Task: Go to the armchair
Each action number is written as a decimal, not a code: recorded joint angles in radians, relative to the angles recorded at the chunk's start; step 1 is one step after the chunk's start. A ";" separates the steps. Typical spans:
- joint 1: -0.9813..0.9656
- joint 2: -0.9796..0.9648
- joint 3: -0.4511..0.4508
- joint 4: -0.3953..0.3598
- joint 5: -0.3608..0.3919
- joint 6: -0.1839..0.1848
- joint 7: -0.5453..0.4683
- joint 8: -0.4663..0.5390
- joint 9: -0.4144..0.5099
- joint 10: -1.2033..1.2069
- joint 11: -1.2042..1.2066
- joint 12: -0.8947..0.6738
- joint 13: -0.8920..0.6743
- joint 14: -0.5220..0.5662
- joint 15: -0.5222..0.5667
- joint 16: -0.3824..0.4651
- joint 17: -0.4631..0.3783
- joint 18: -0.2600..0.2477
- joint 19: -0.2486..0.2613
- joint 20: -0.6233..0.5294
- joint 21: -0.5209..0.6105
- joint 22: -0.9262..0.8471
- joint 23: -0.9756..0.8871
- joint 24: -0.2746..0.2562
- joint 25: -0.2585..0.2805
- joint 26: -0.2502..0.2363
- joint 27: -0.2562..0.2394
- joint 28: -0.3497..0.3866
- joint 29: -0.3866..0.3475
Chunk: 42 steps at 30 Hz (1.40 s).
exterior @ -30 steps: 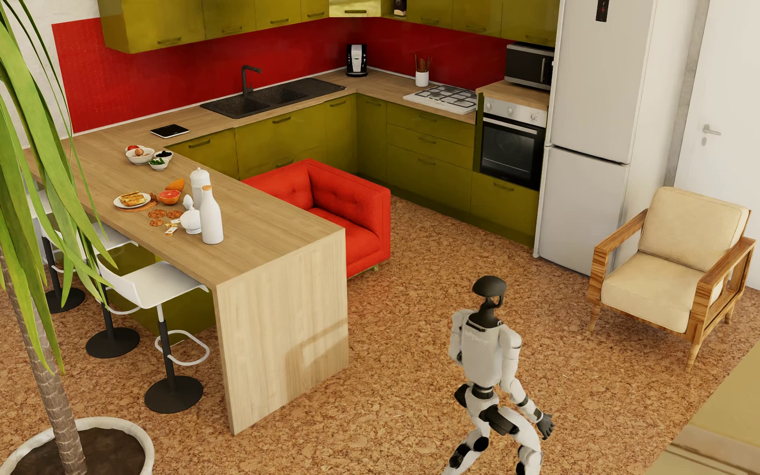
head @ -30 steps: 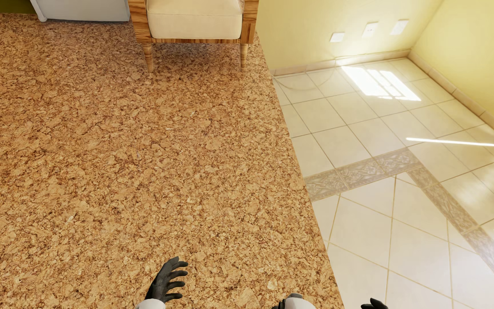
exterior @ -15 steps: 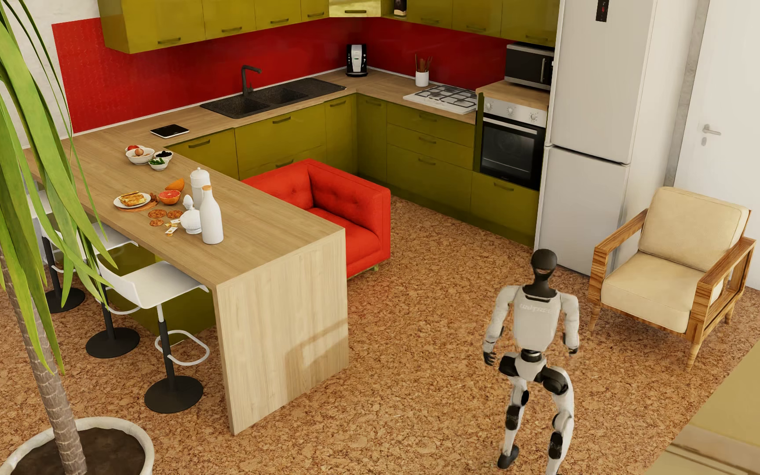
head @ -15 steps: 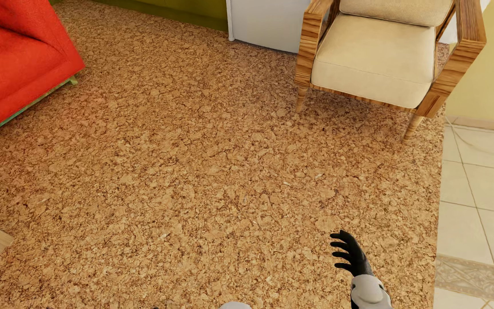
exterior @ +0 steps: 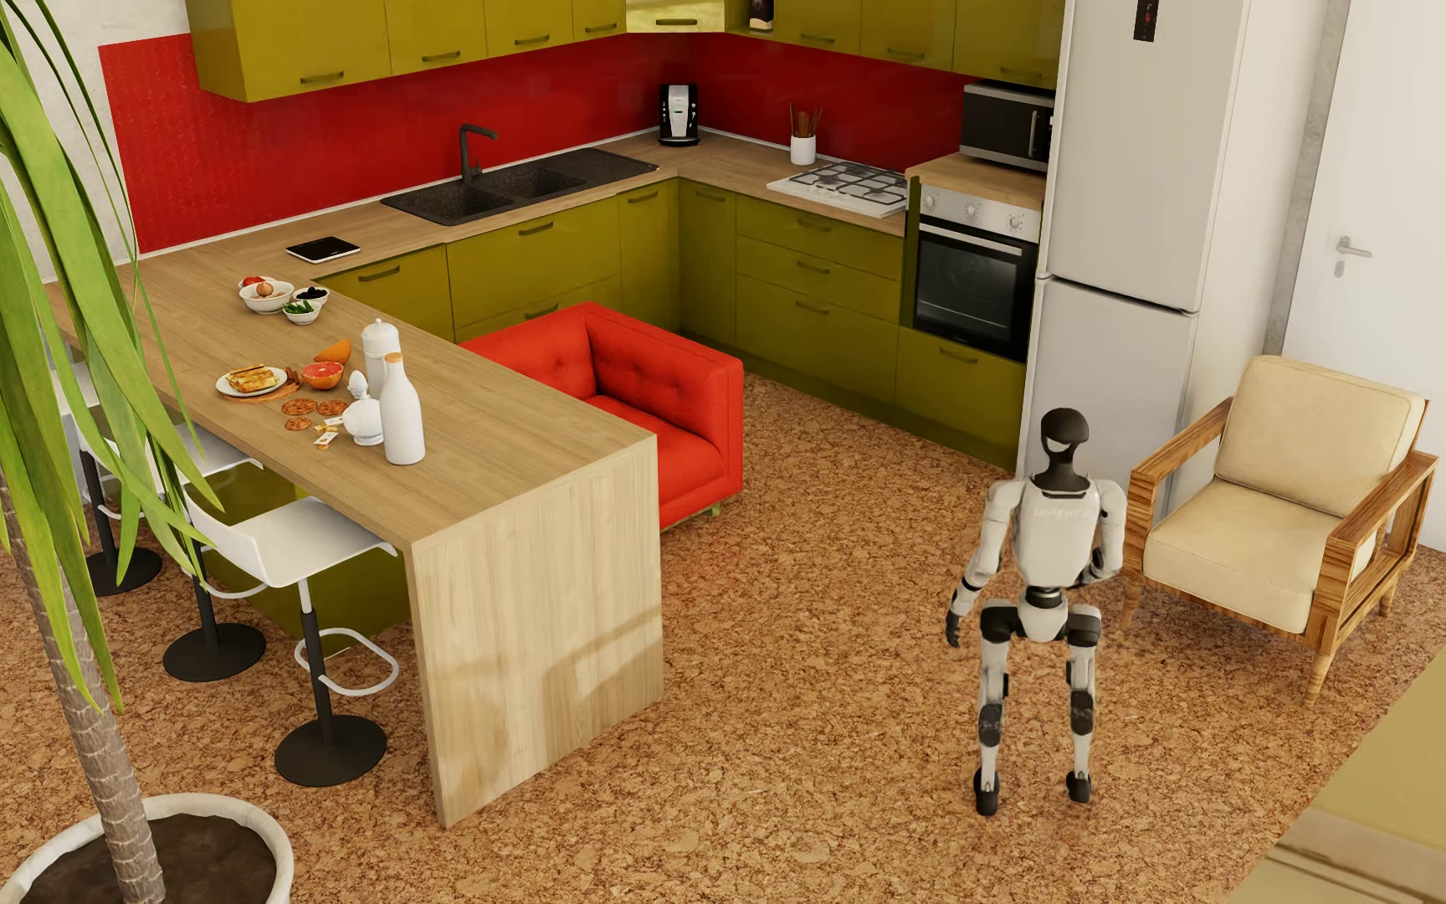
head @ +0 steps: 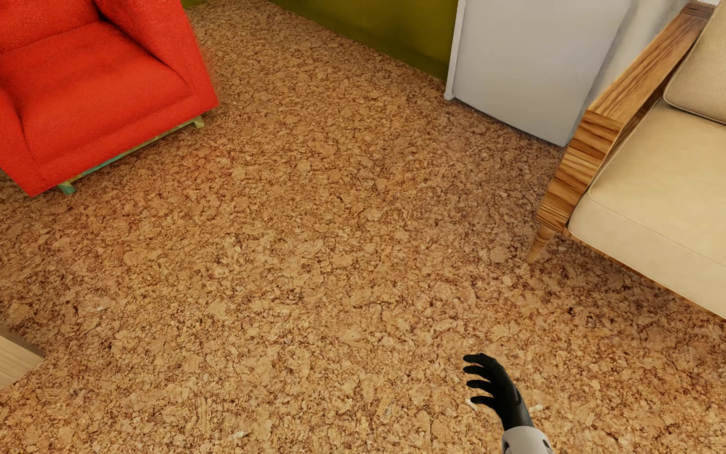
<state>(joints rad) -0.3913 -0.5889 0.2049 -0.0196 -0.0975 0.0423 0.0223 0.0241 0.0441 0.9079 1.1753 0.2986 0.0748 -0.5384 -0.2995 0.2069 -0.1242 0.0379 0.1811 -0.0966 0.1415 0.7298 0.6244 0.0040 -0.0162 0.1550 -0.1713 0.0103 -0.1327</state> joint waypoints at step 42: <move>-0.237 0.006 -0.015 0.005 0.087 0.008 -0.076 -0.018 0.053 0.323 -0.324 0.005 -0.055 0.098 -0.009 -0.057 -0.094 -0.028 -0.095 0.095 -0.142 -0.111 -0.031 0.079 -0.025 0.023 0.120 -0.011 -0.026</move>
<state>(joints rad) -0.6284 -0.5834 0.1899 -0.0143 -0.0101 0.0499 -0.0541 0.0057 0.0967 1.2308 0.8515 0.3032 0.0201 -0.4409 -0.3085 0.1496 -0.2178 0.0099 0.0865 -0.0011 -0.0001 0.6187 0.5929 0.0831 -0.0410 0.1783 -0.0517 -0.0002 -0.1591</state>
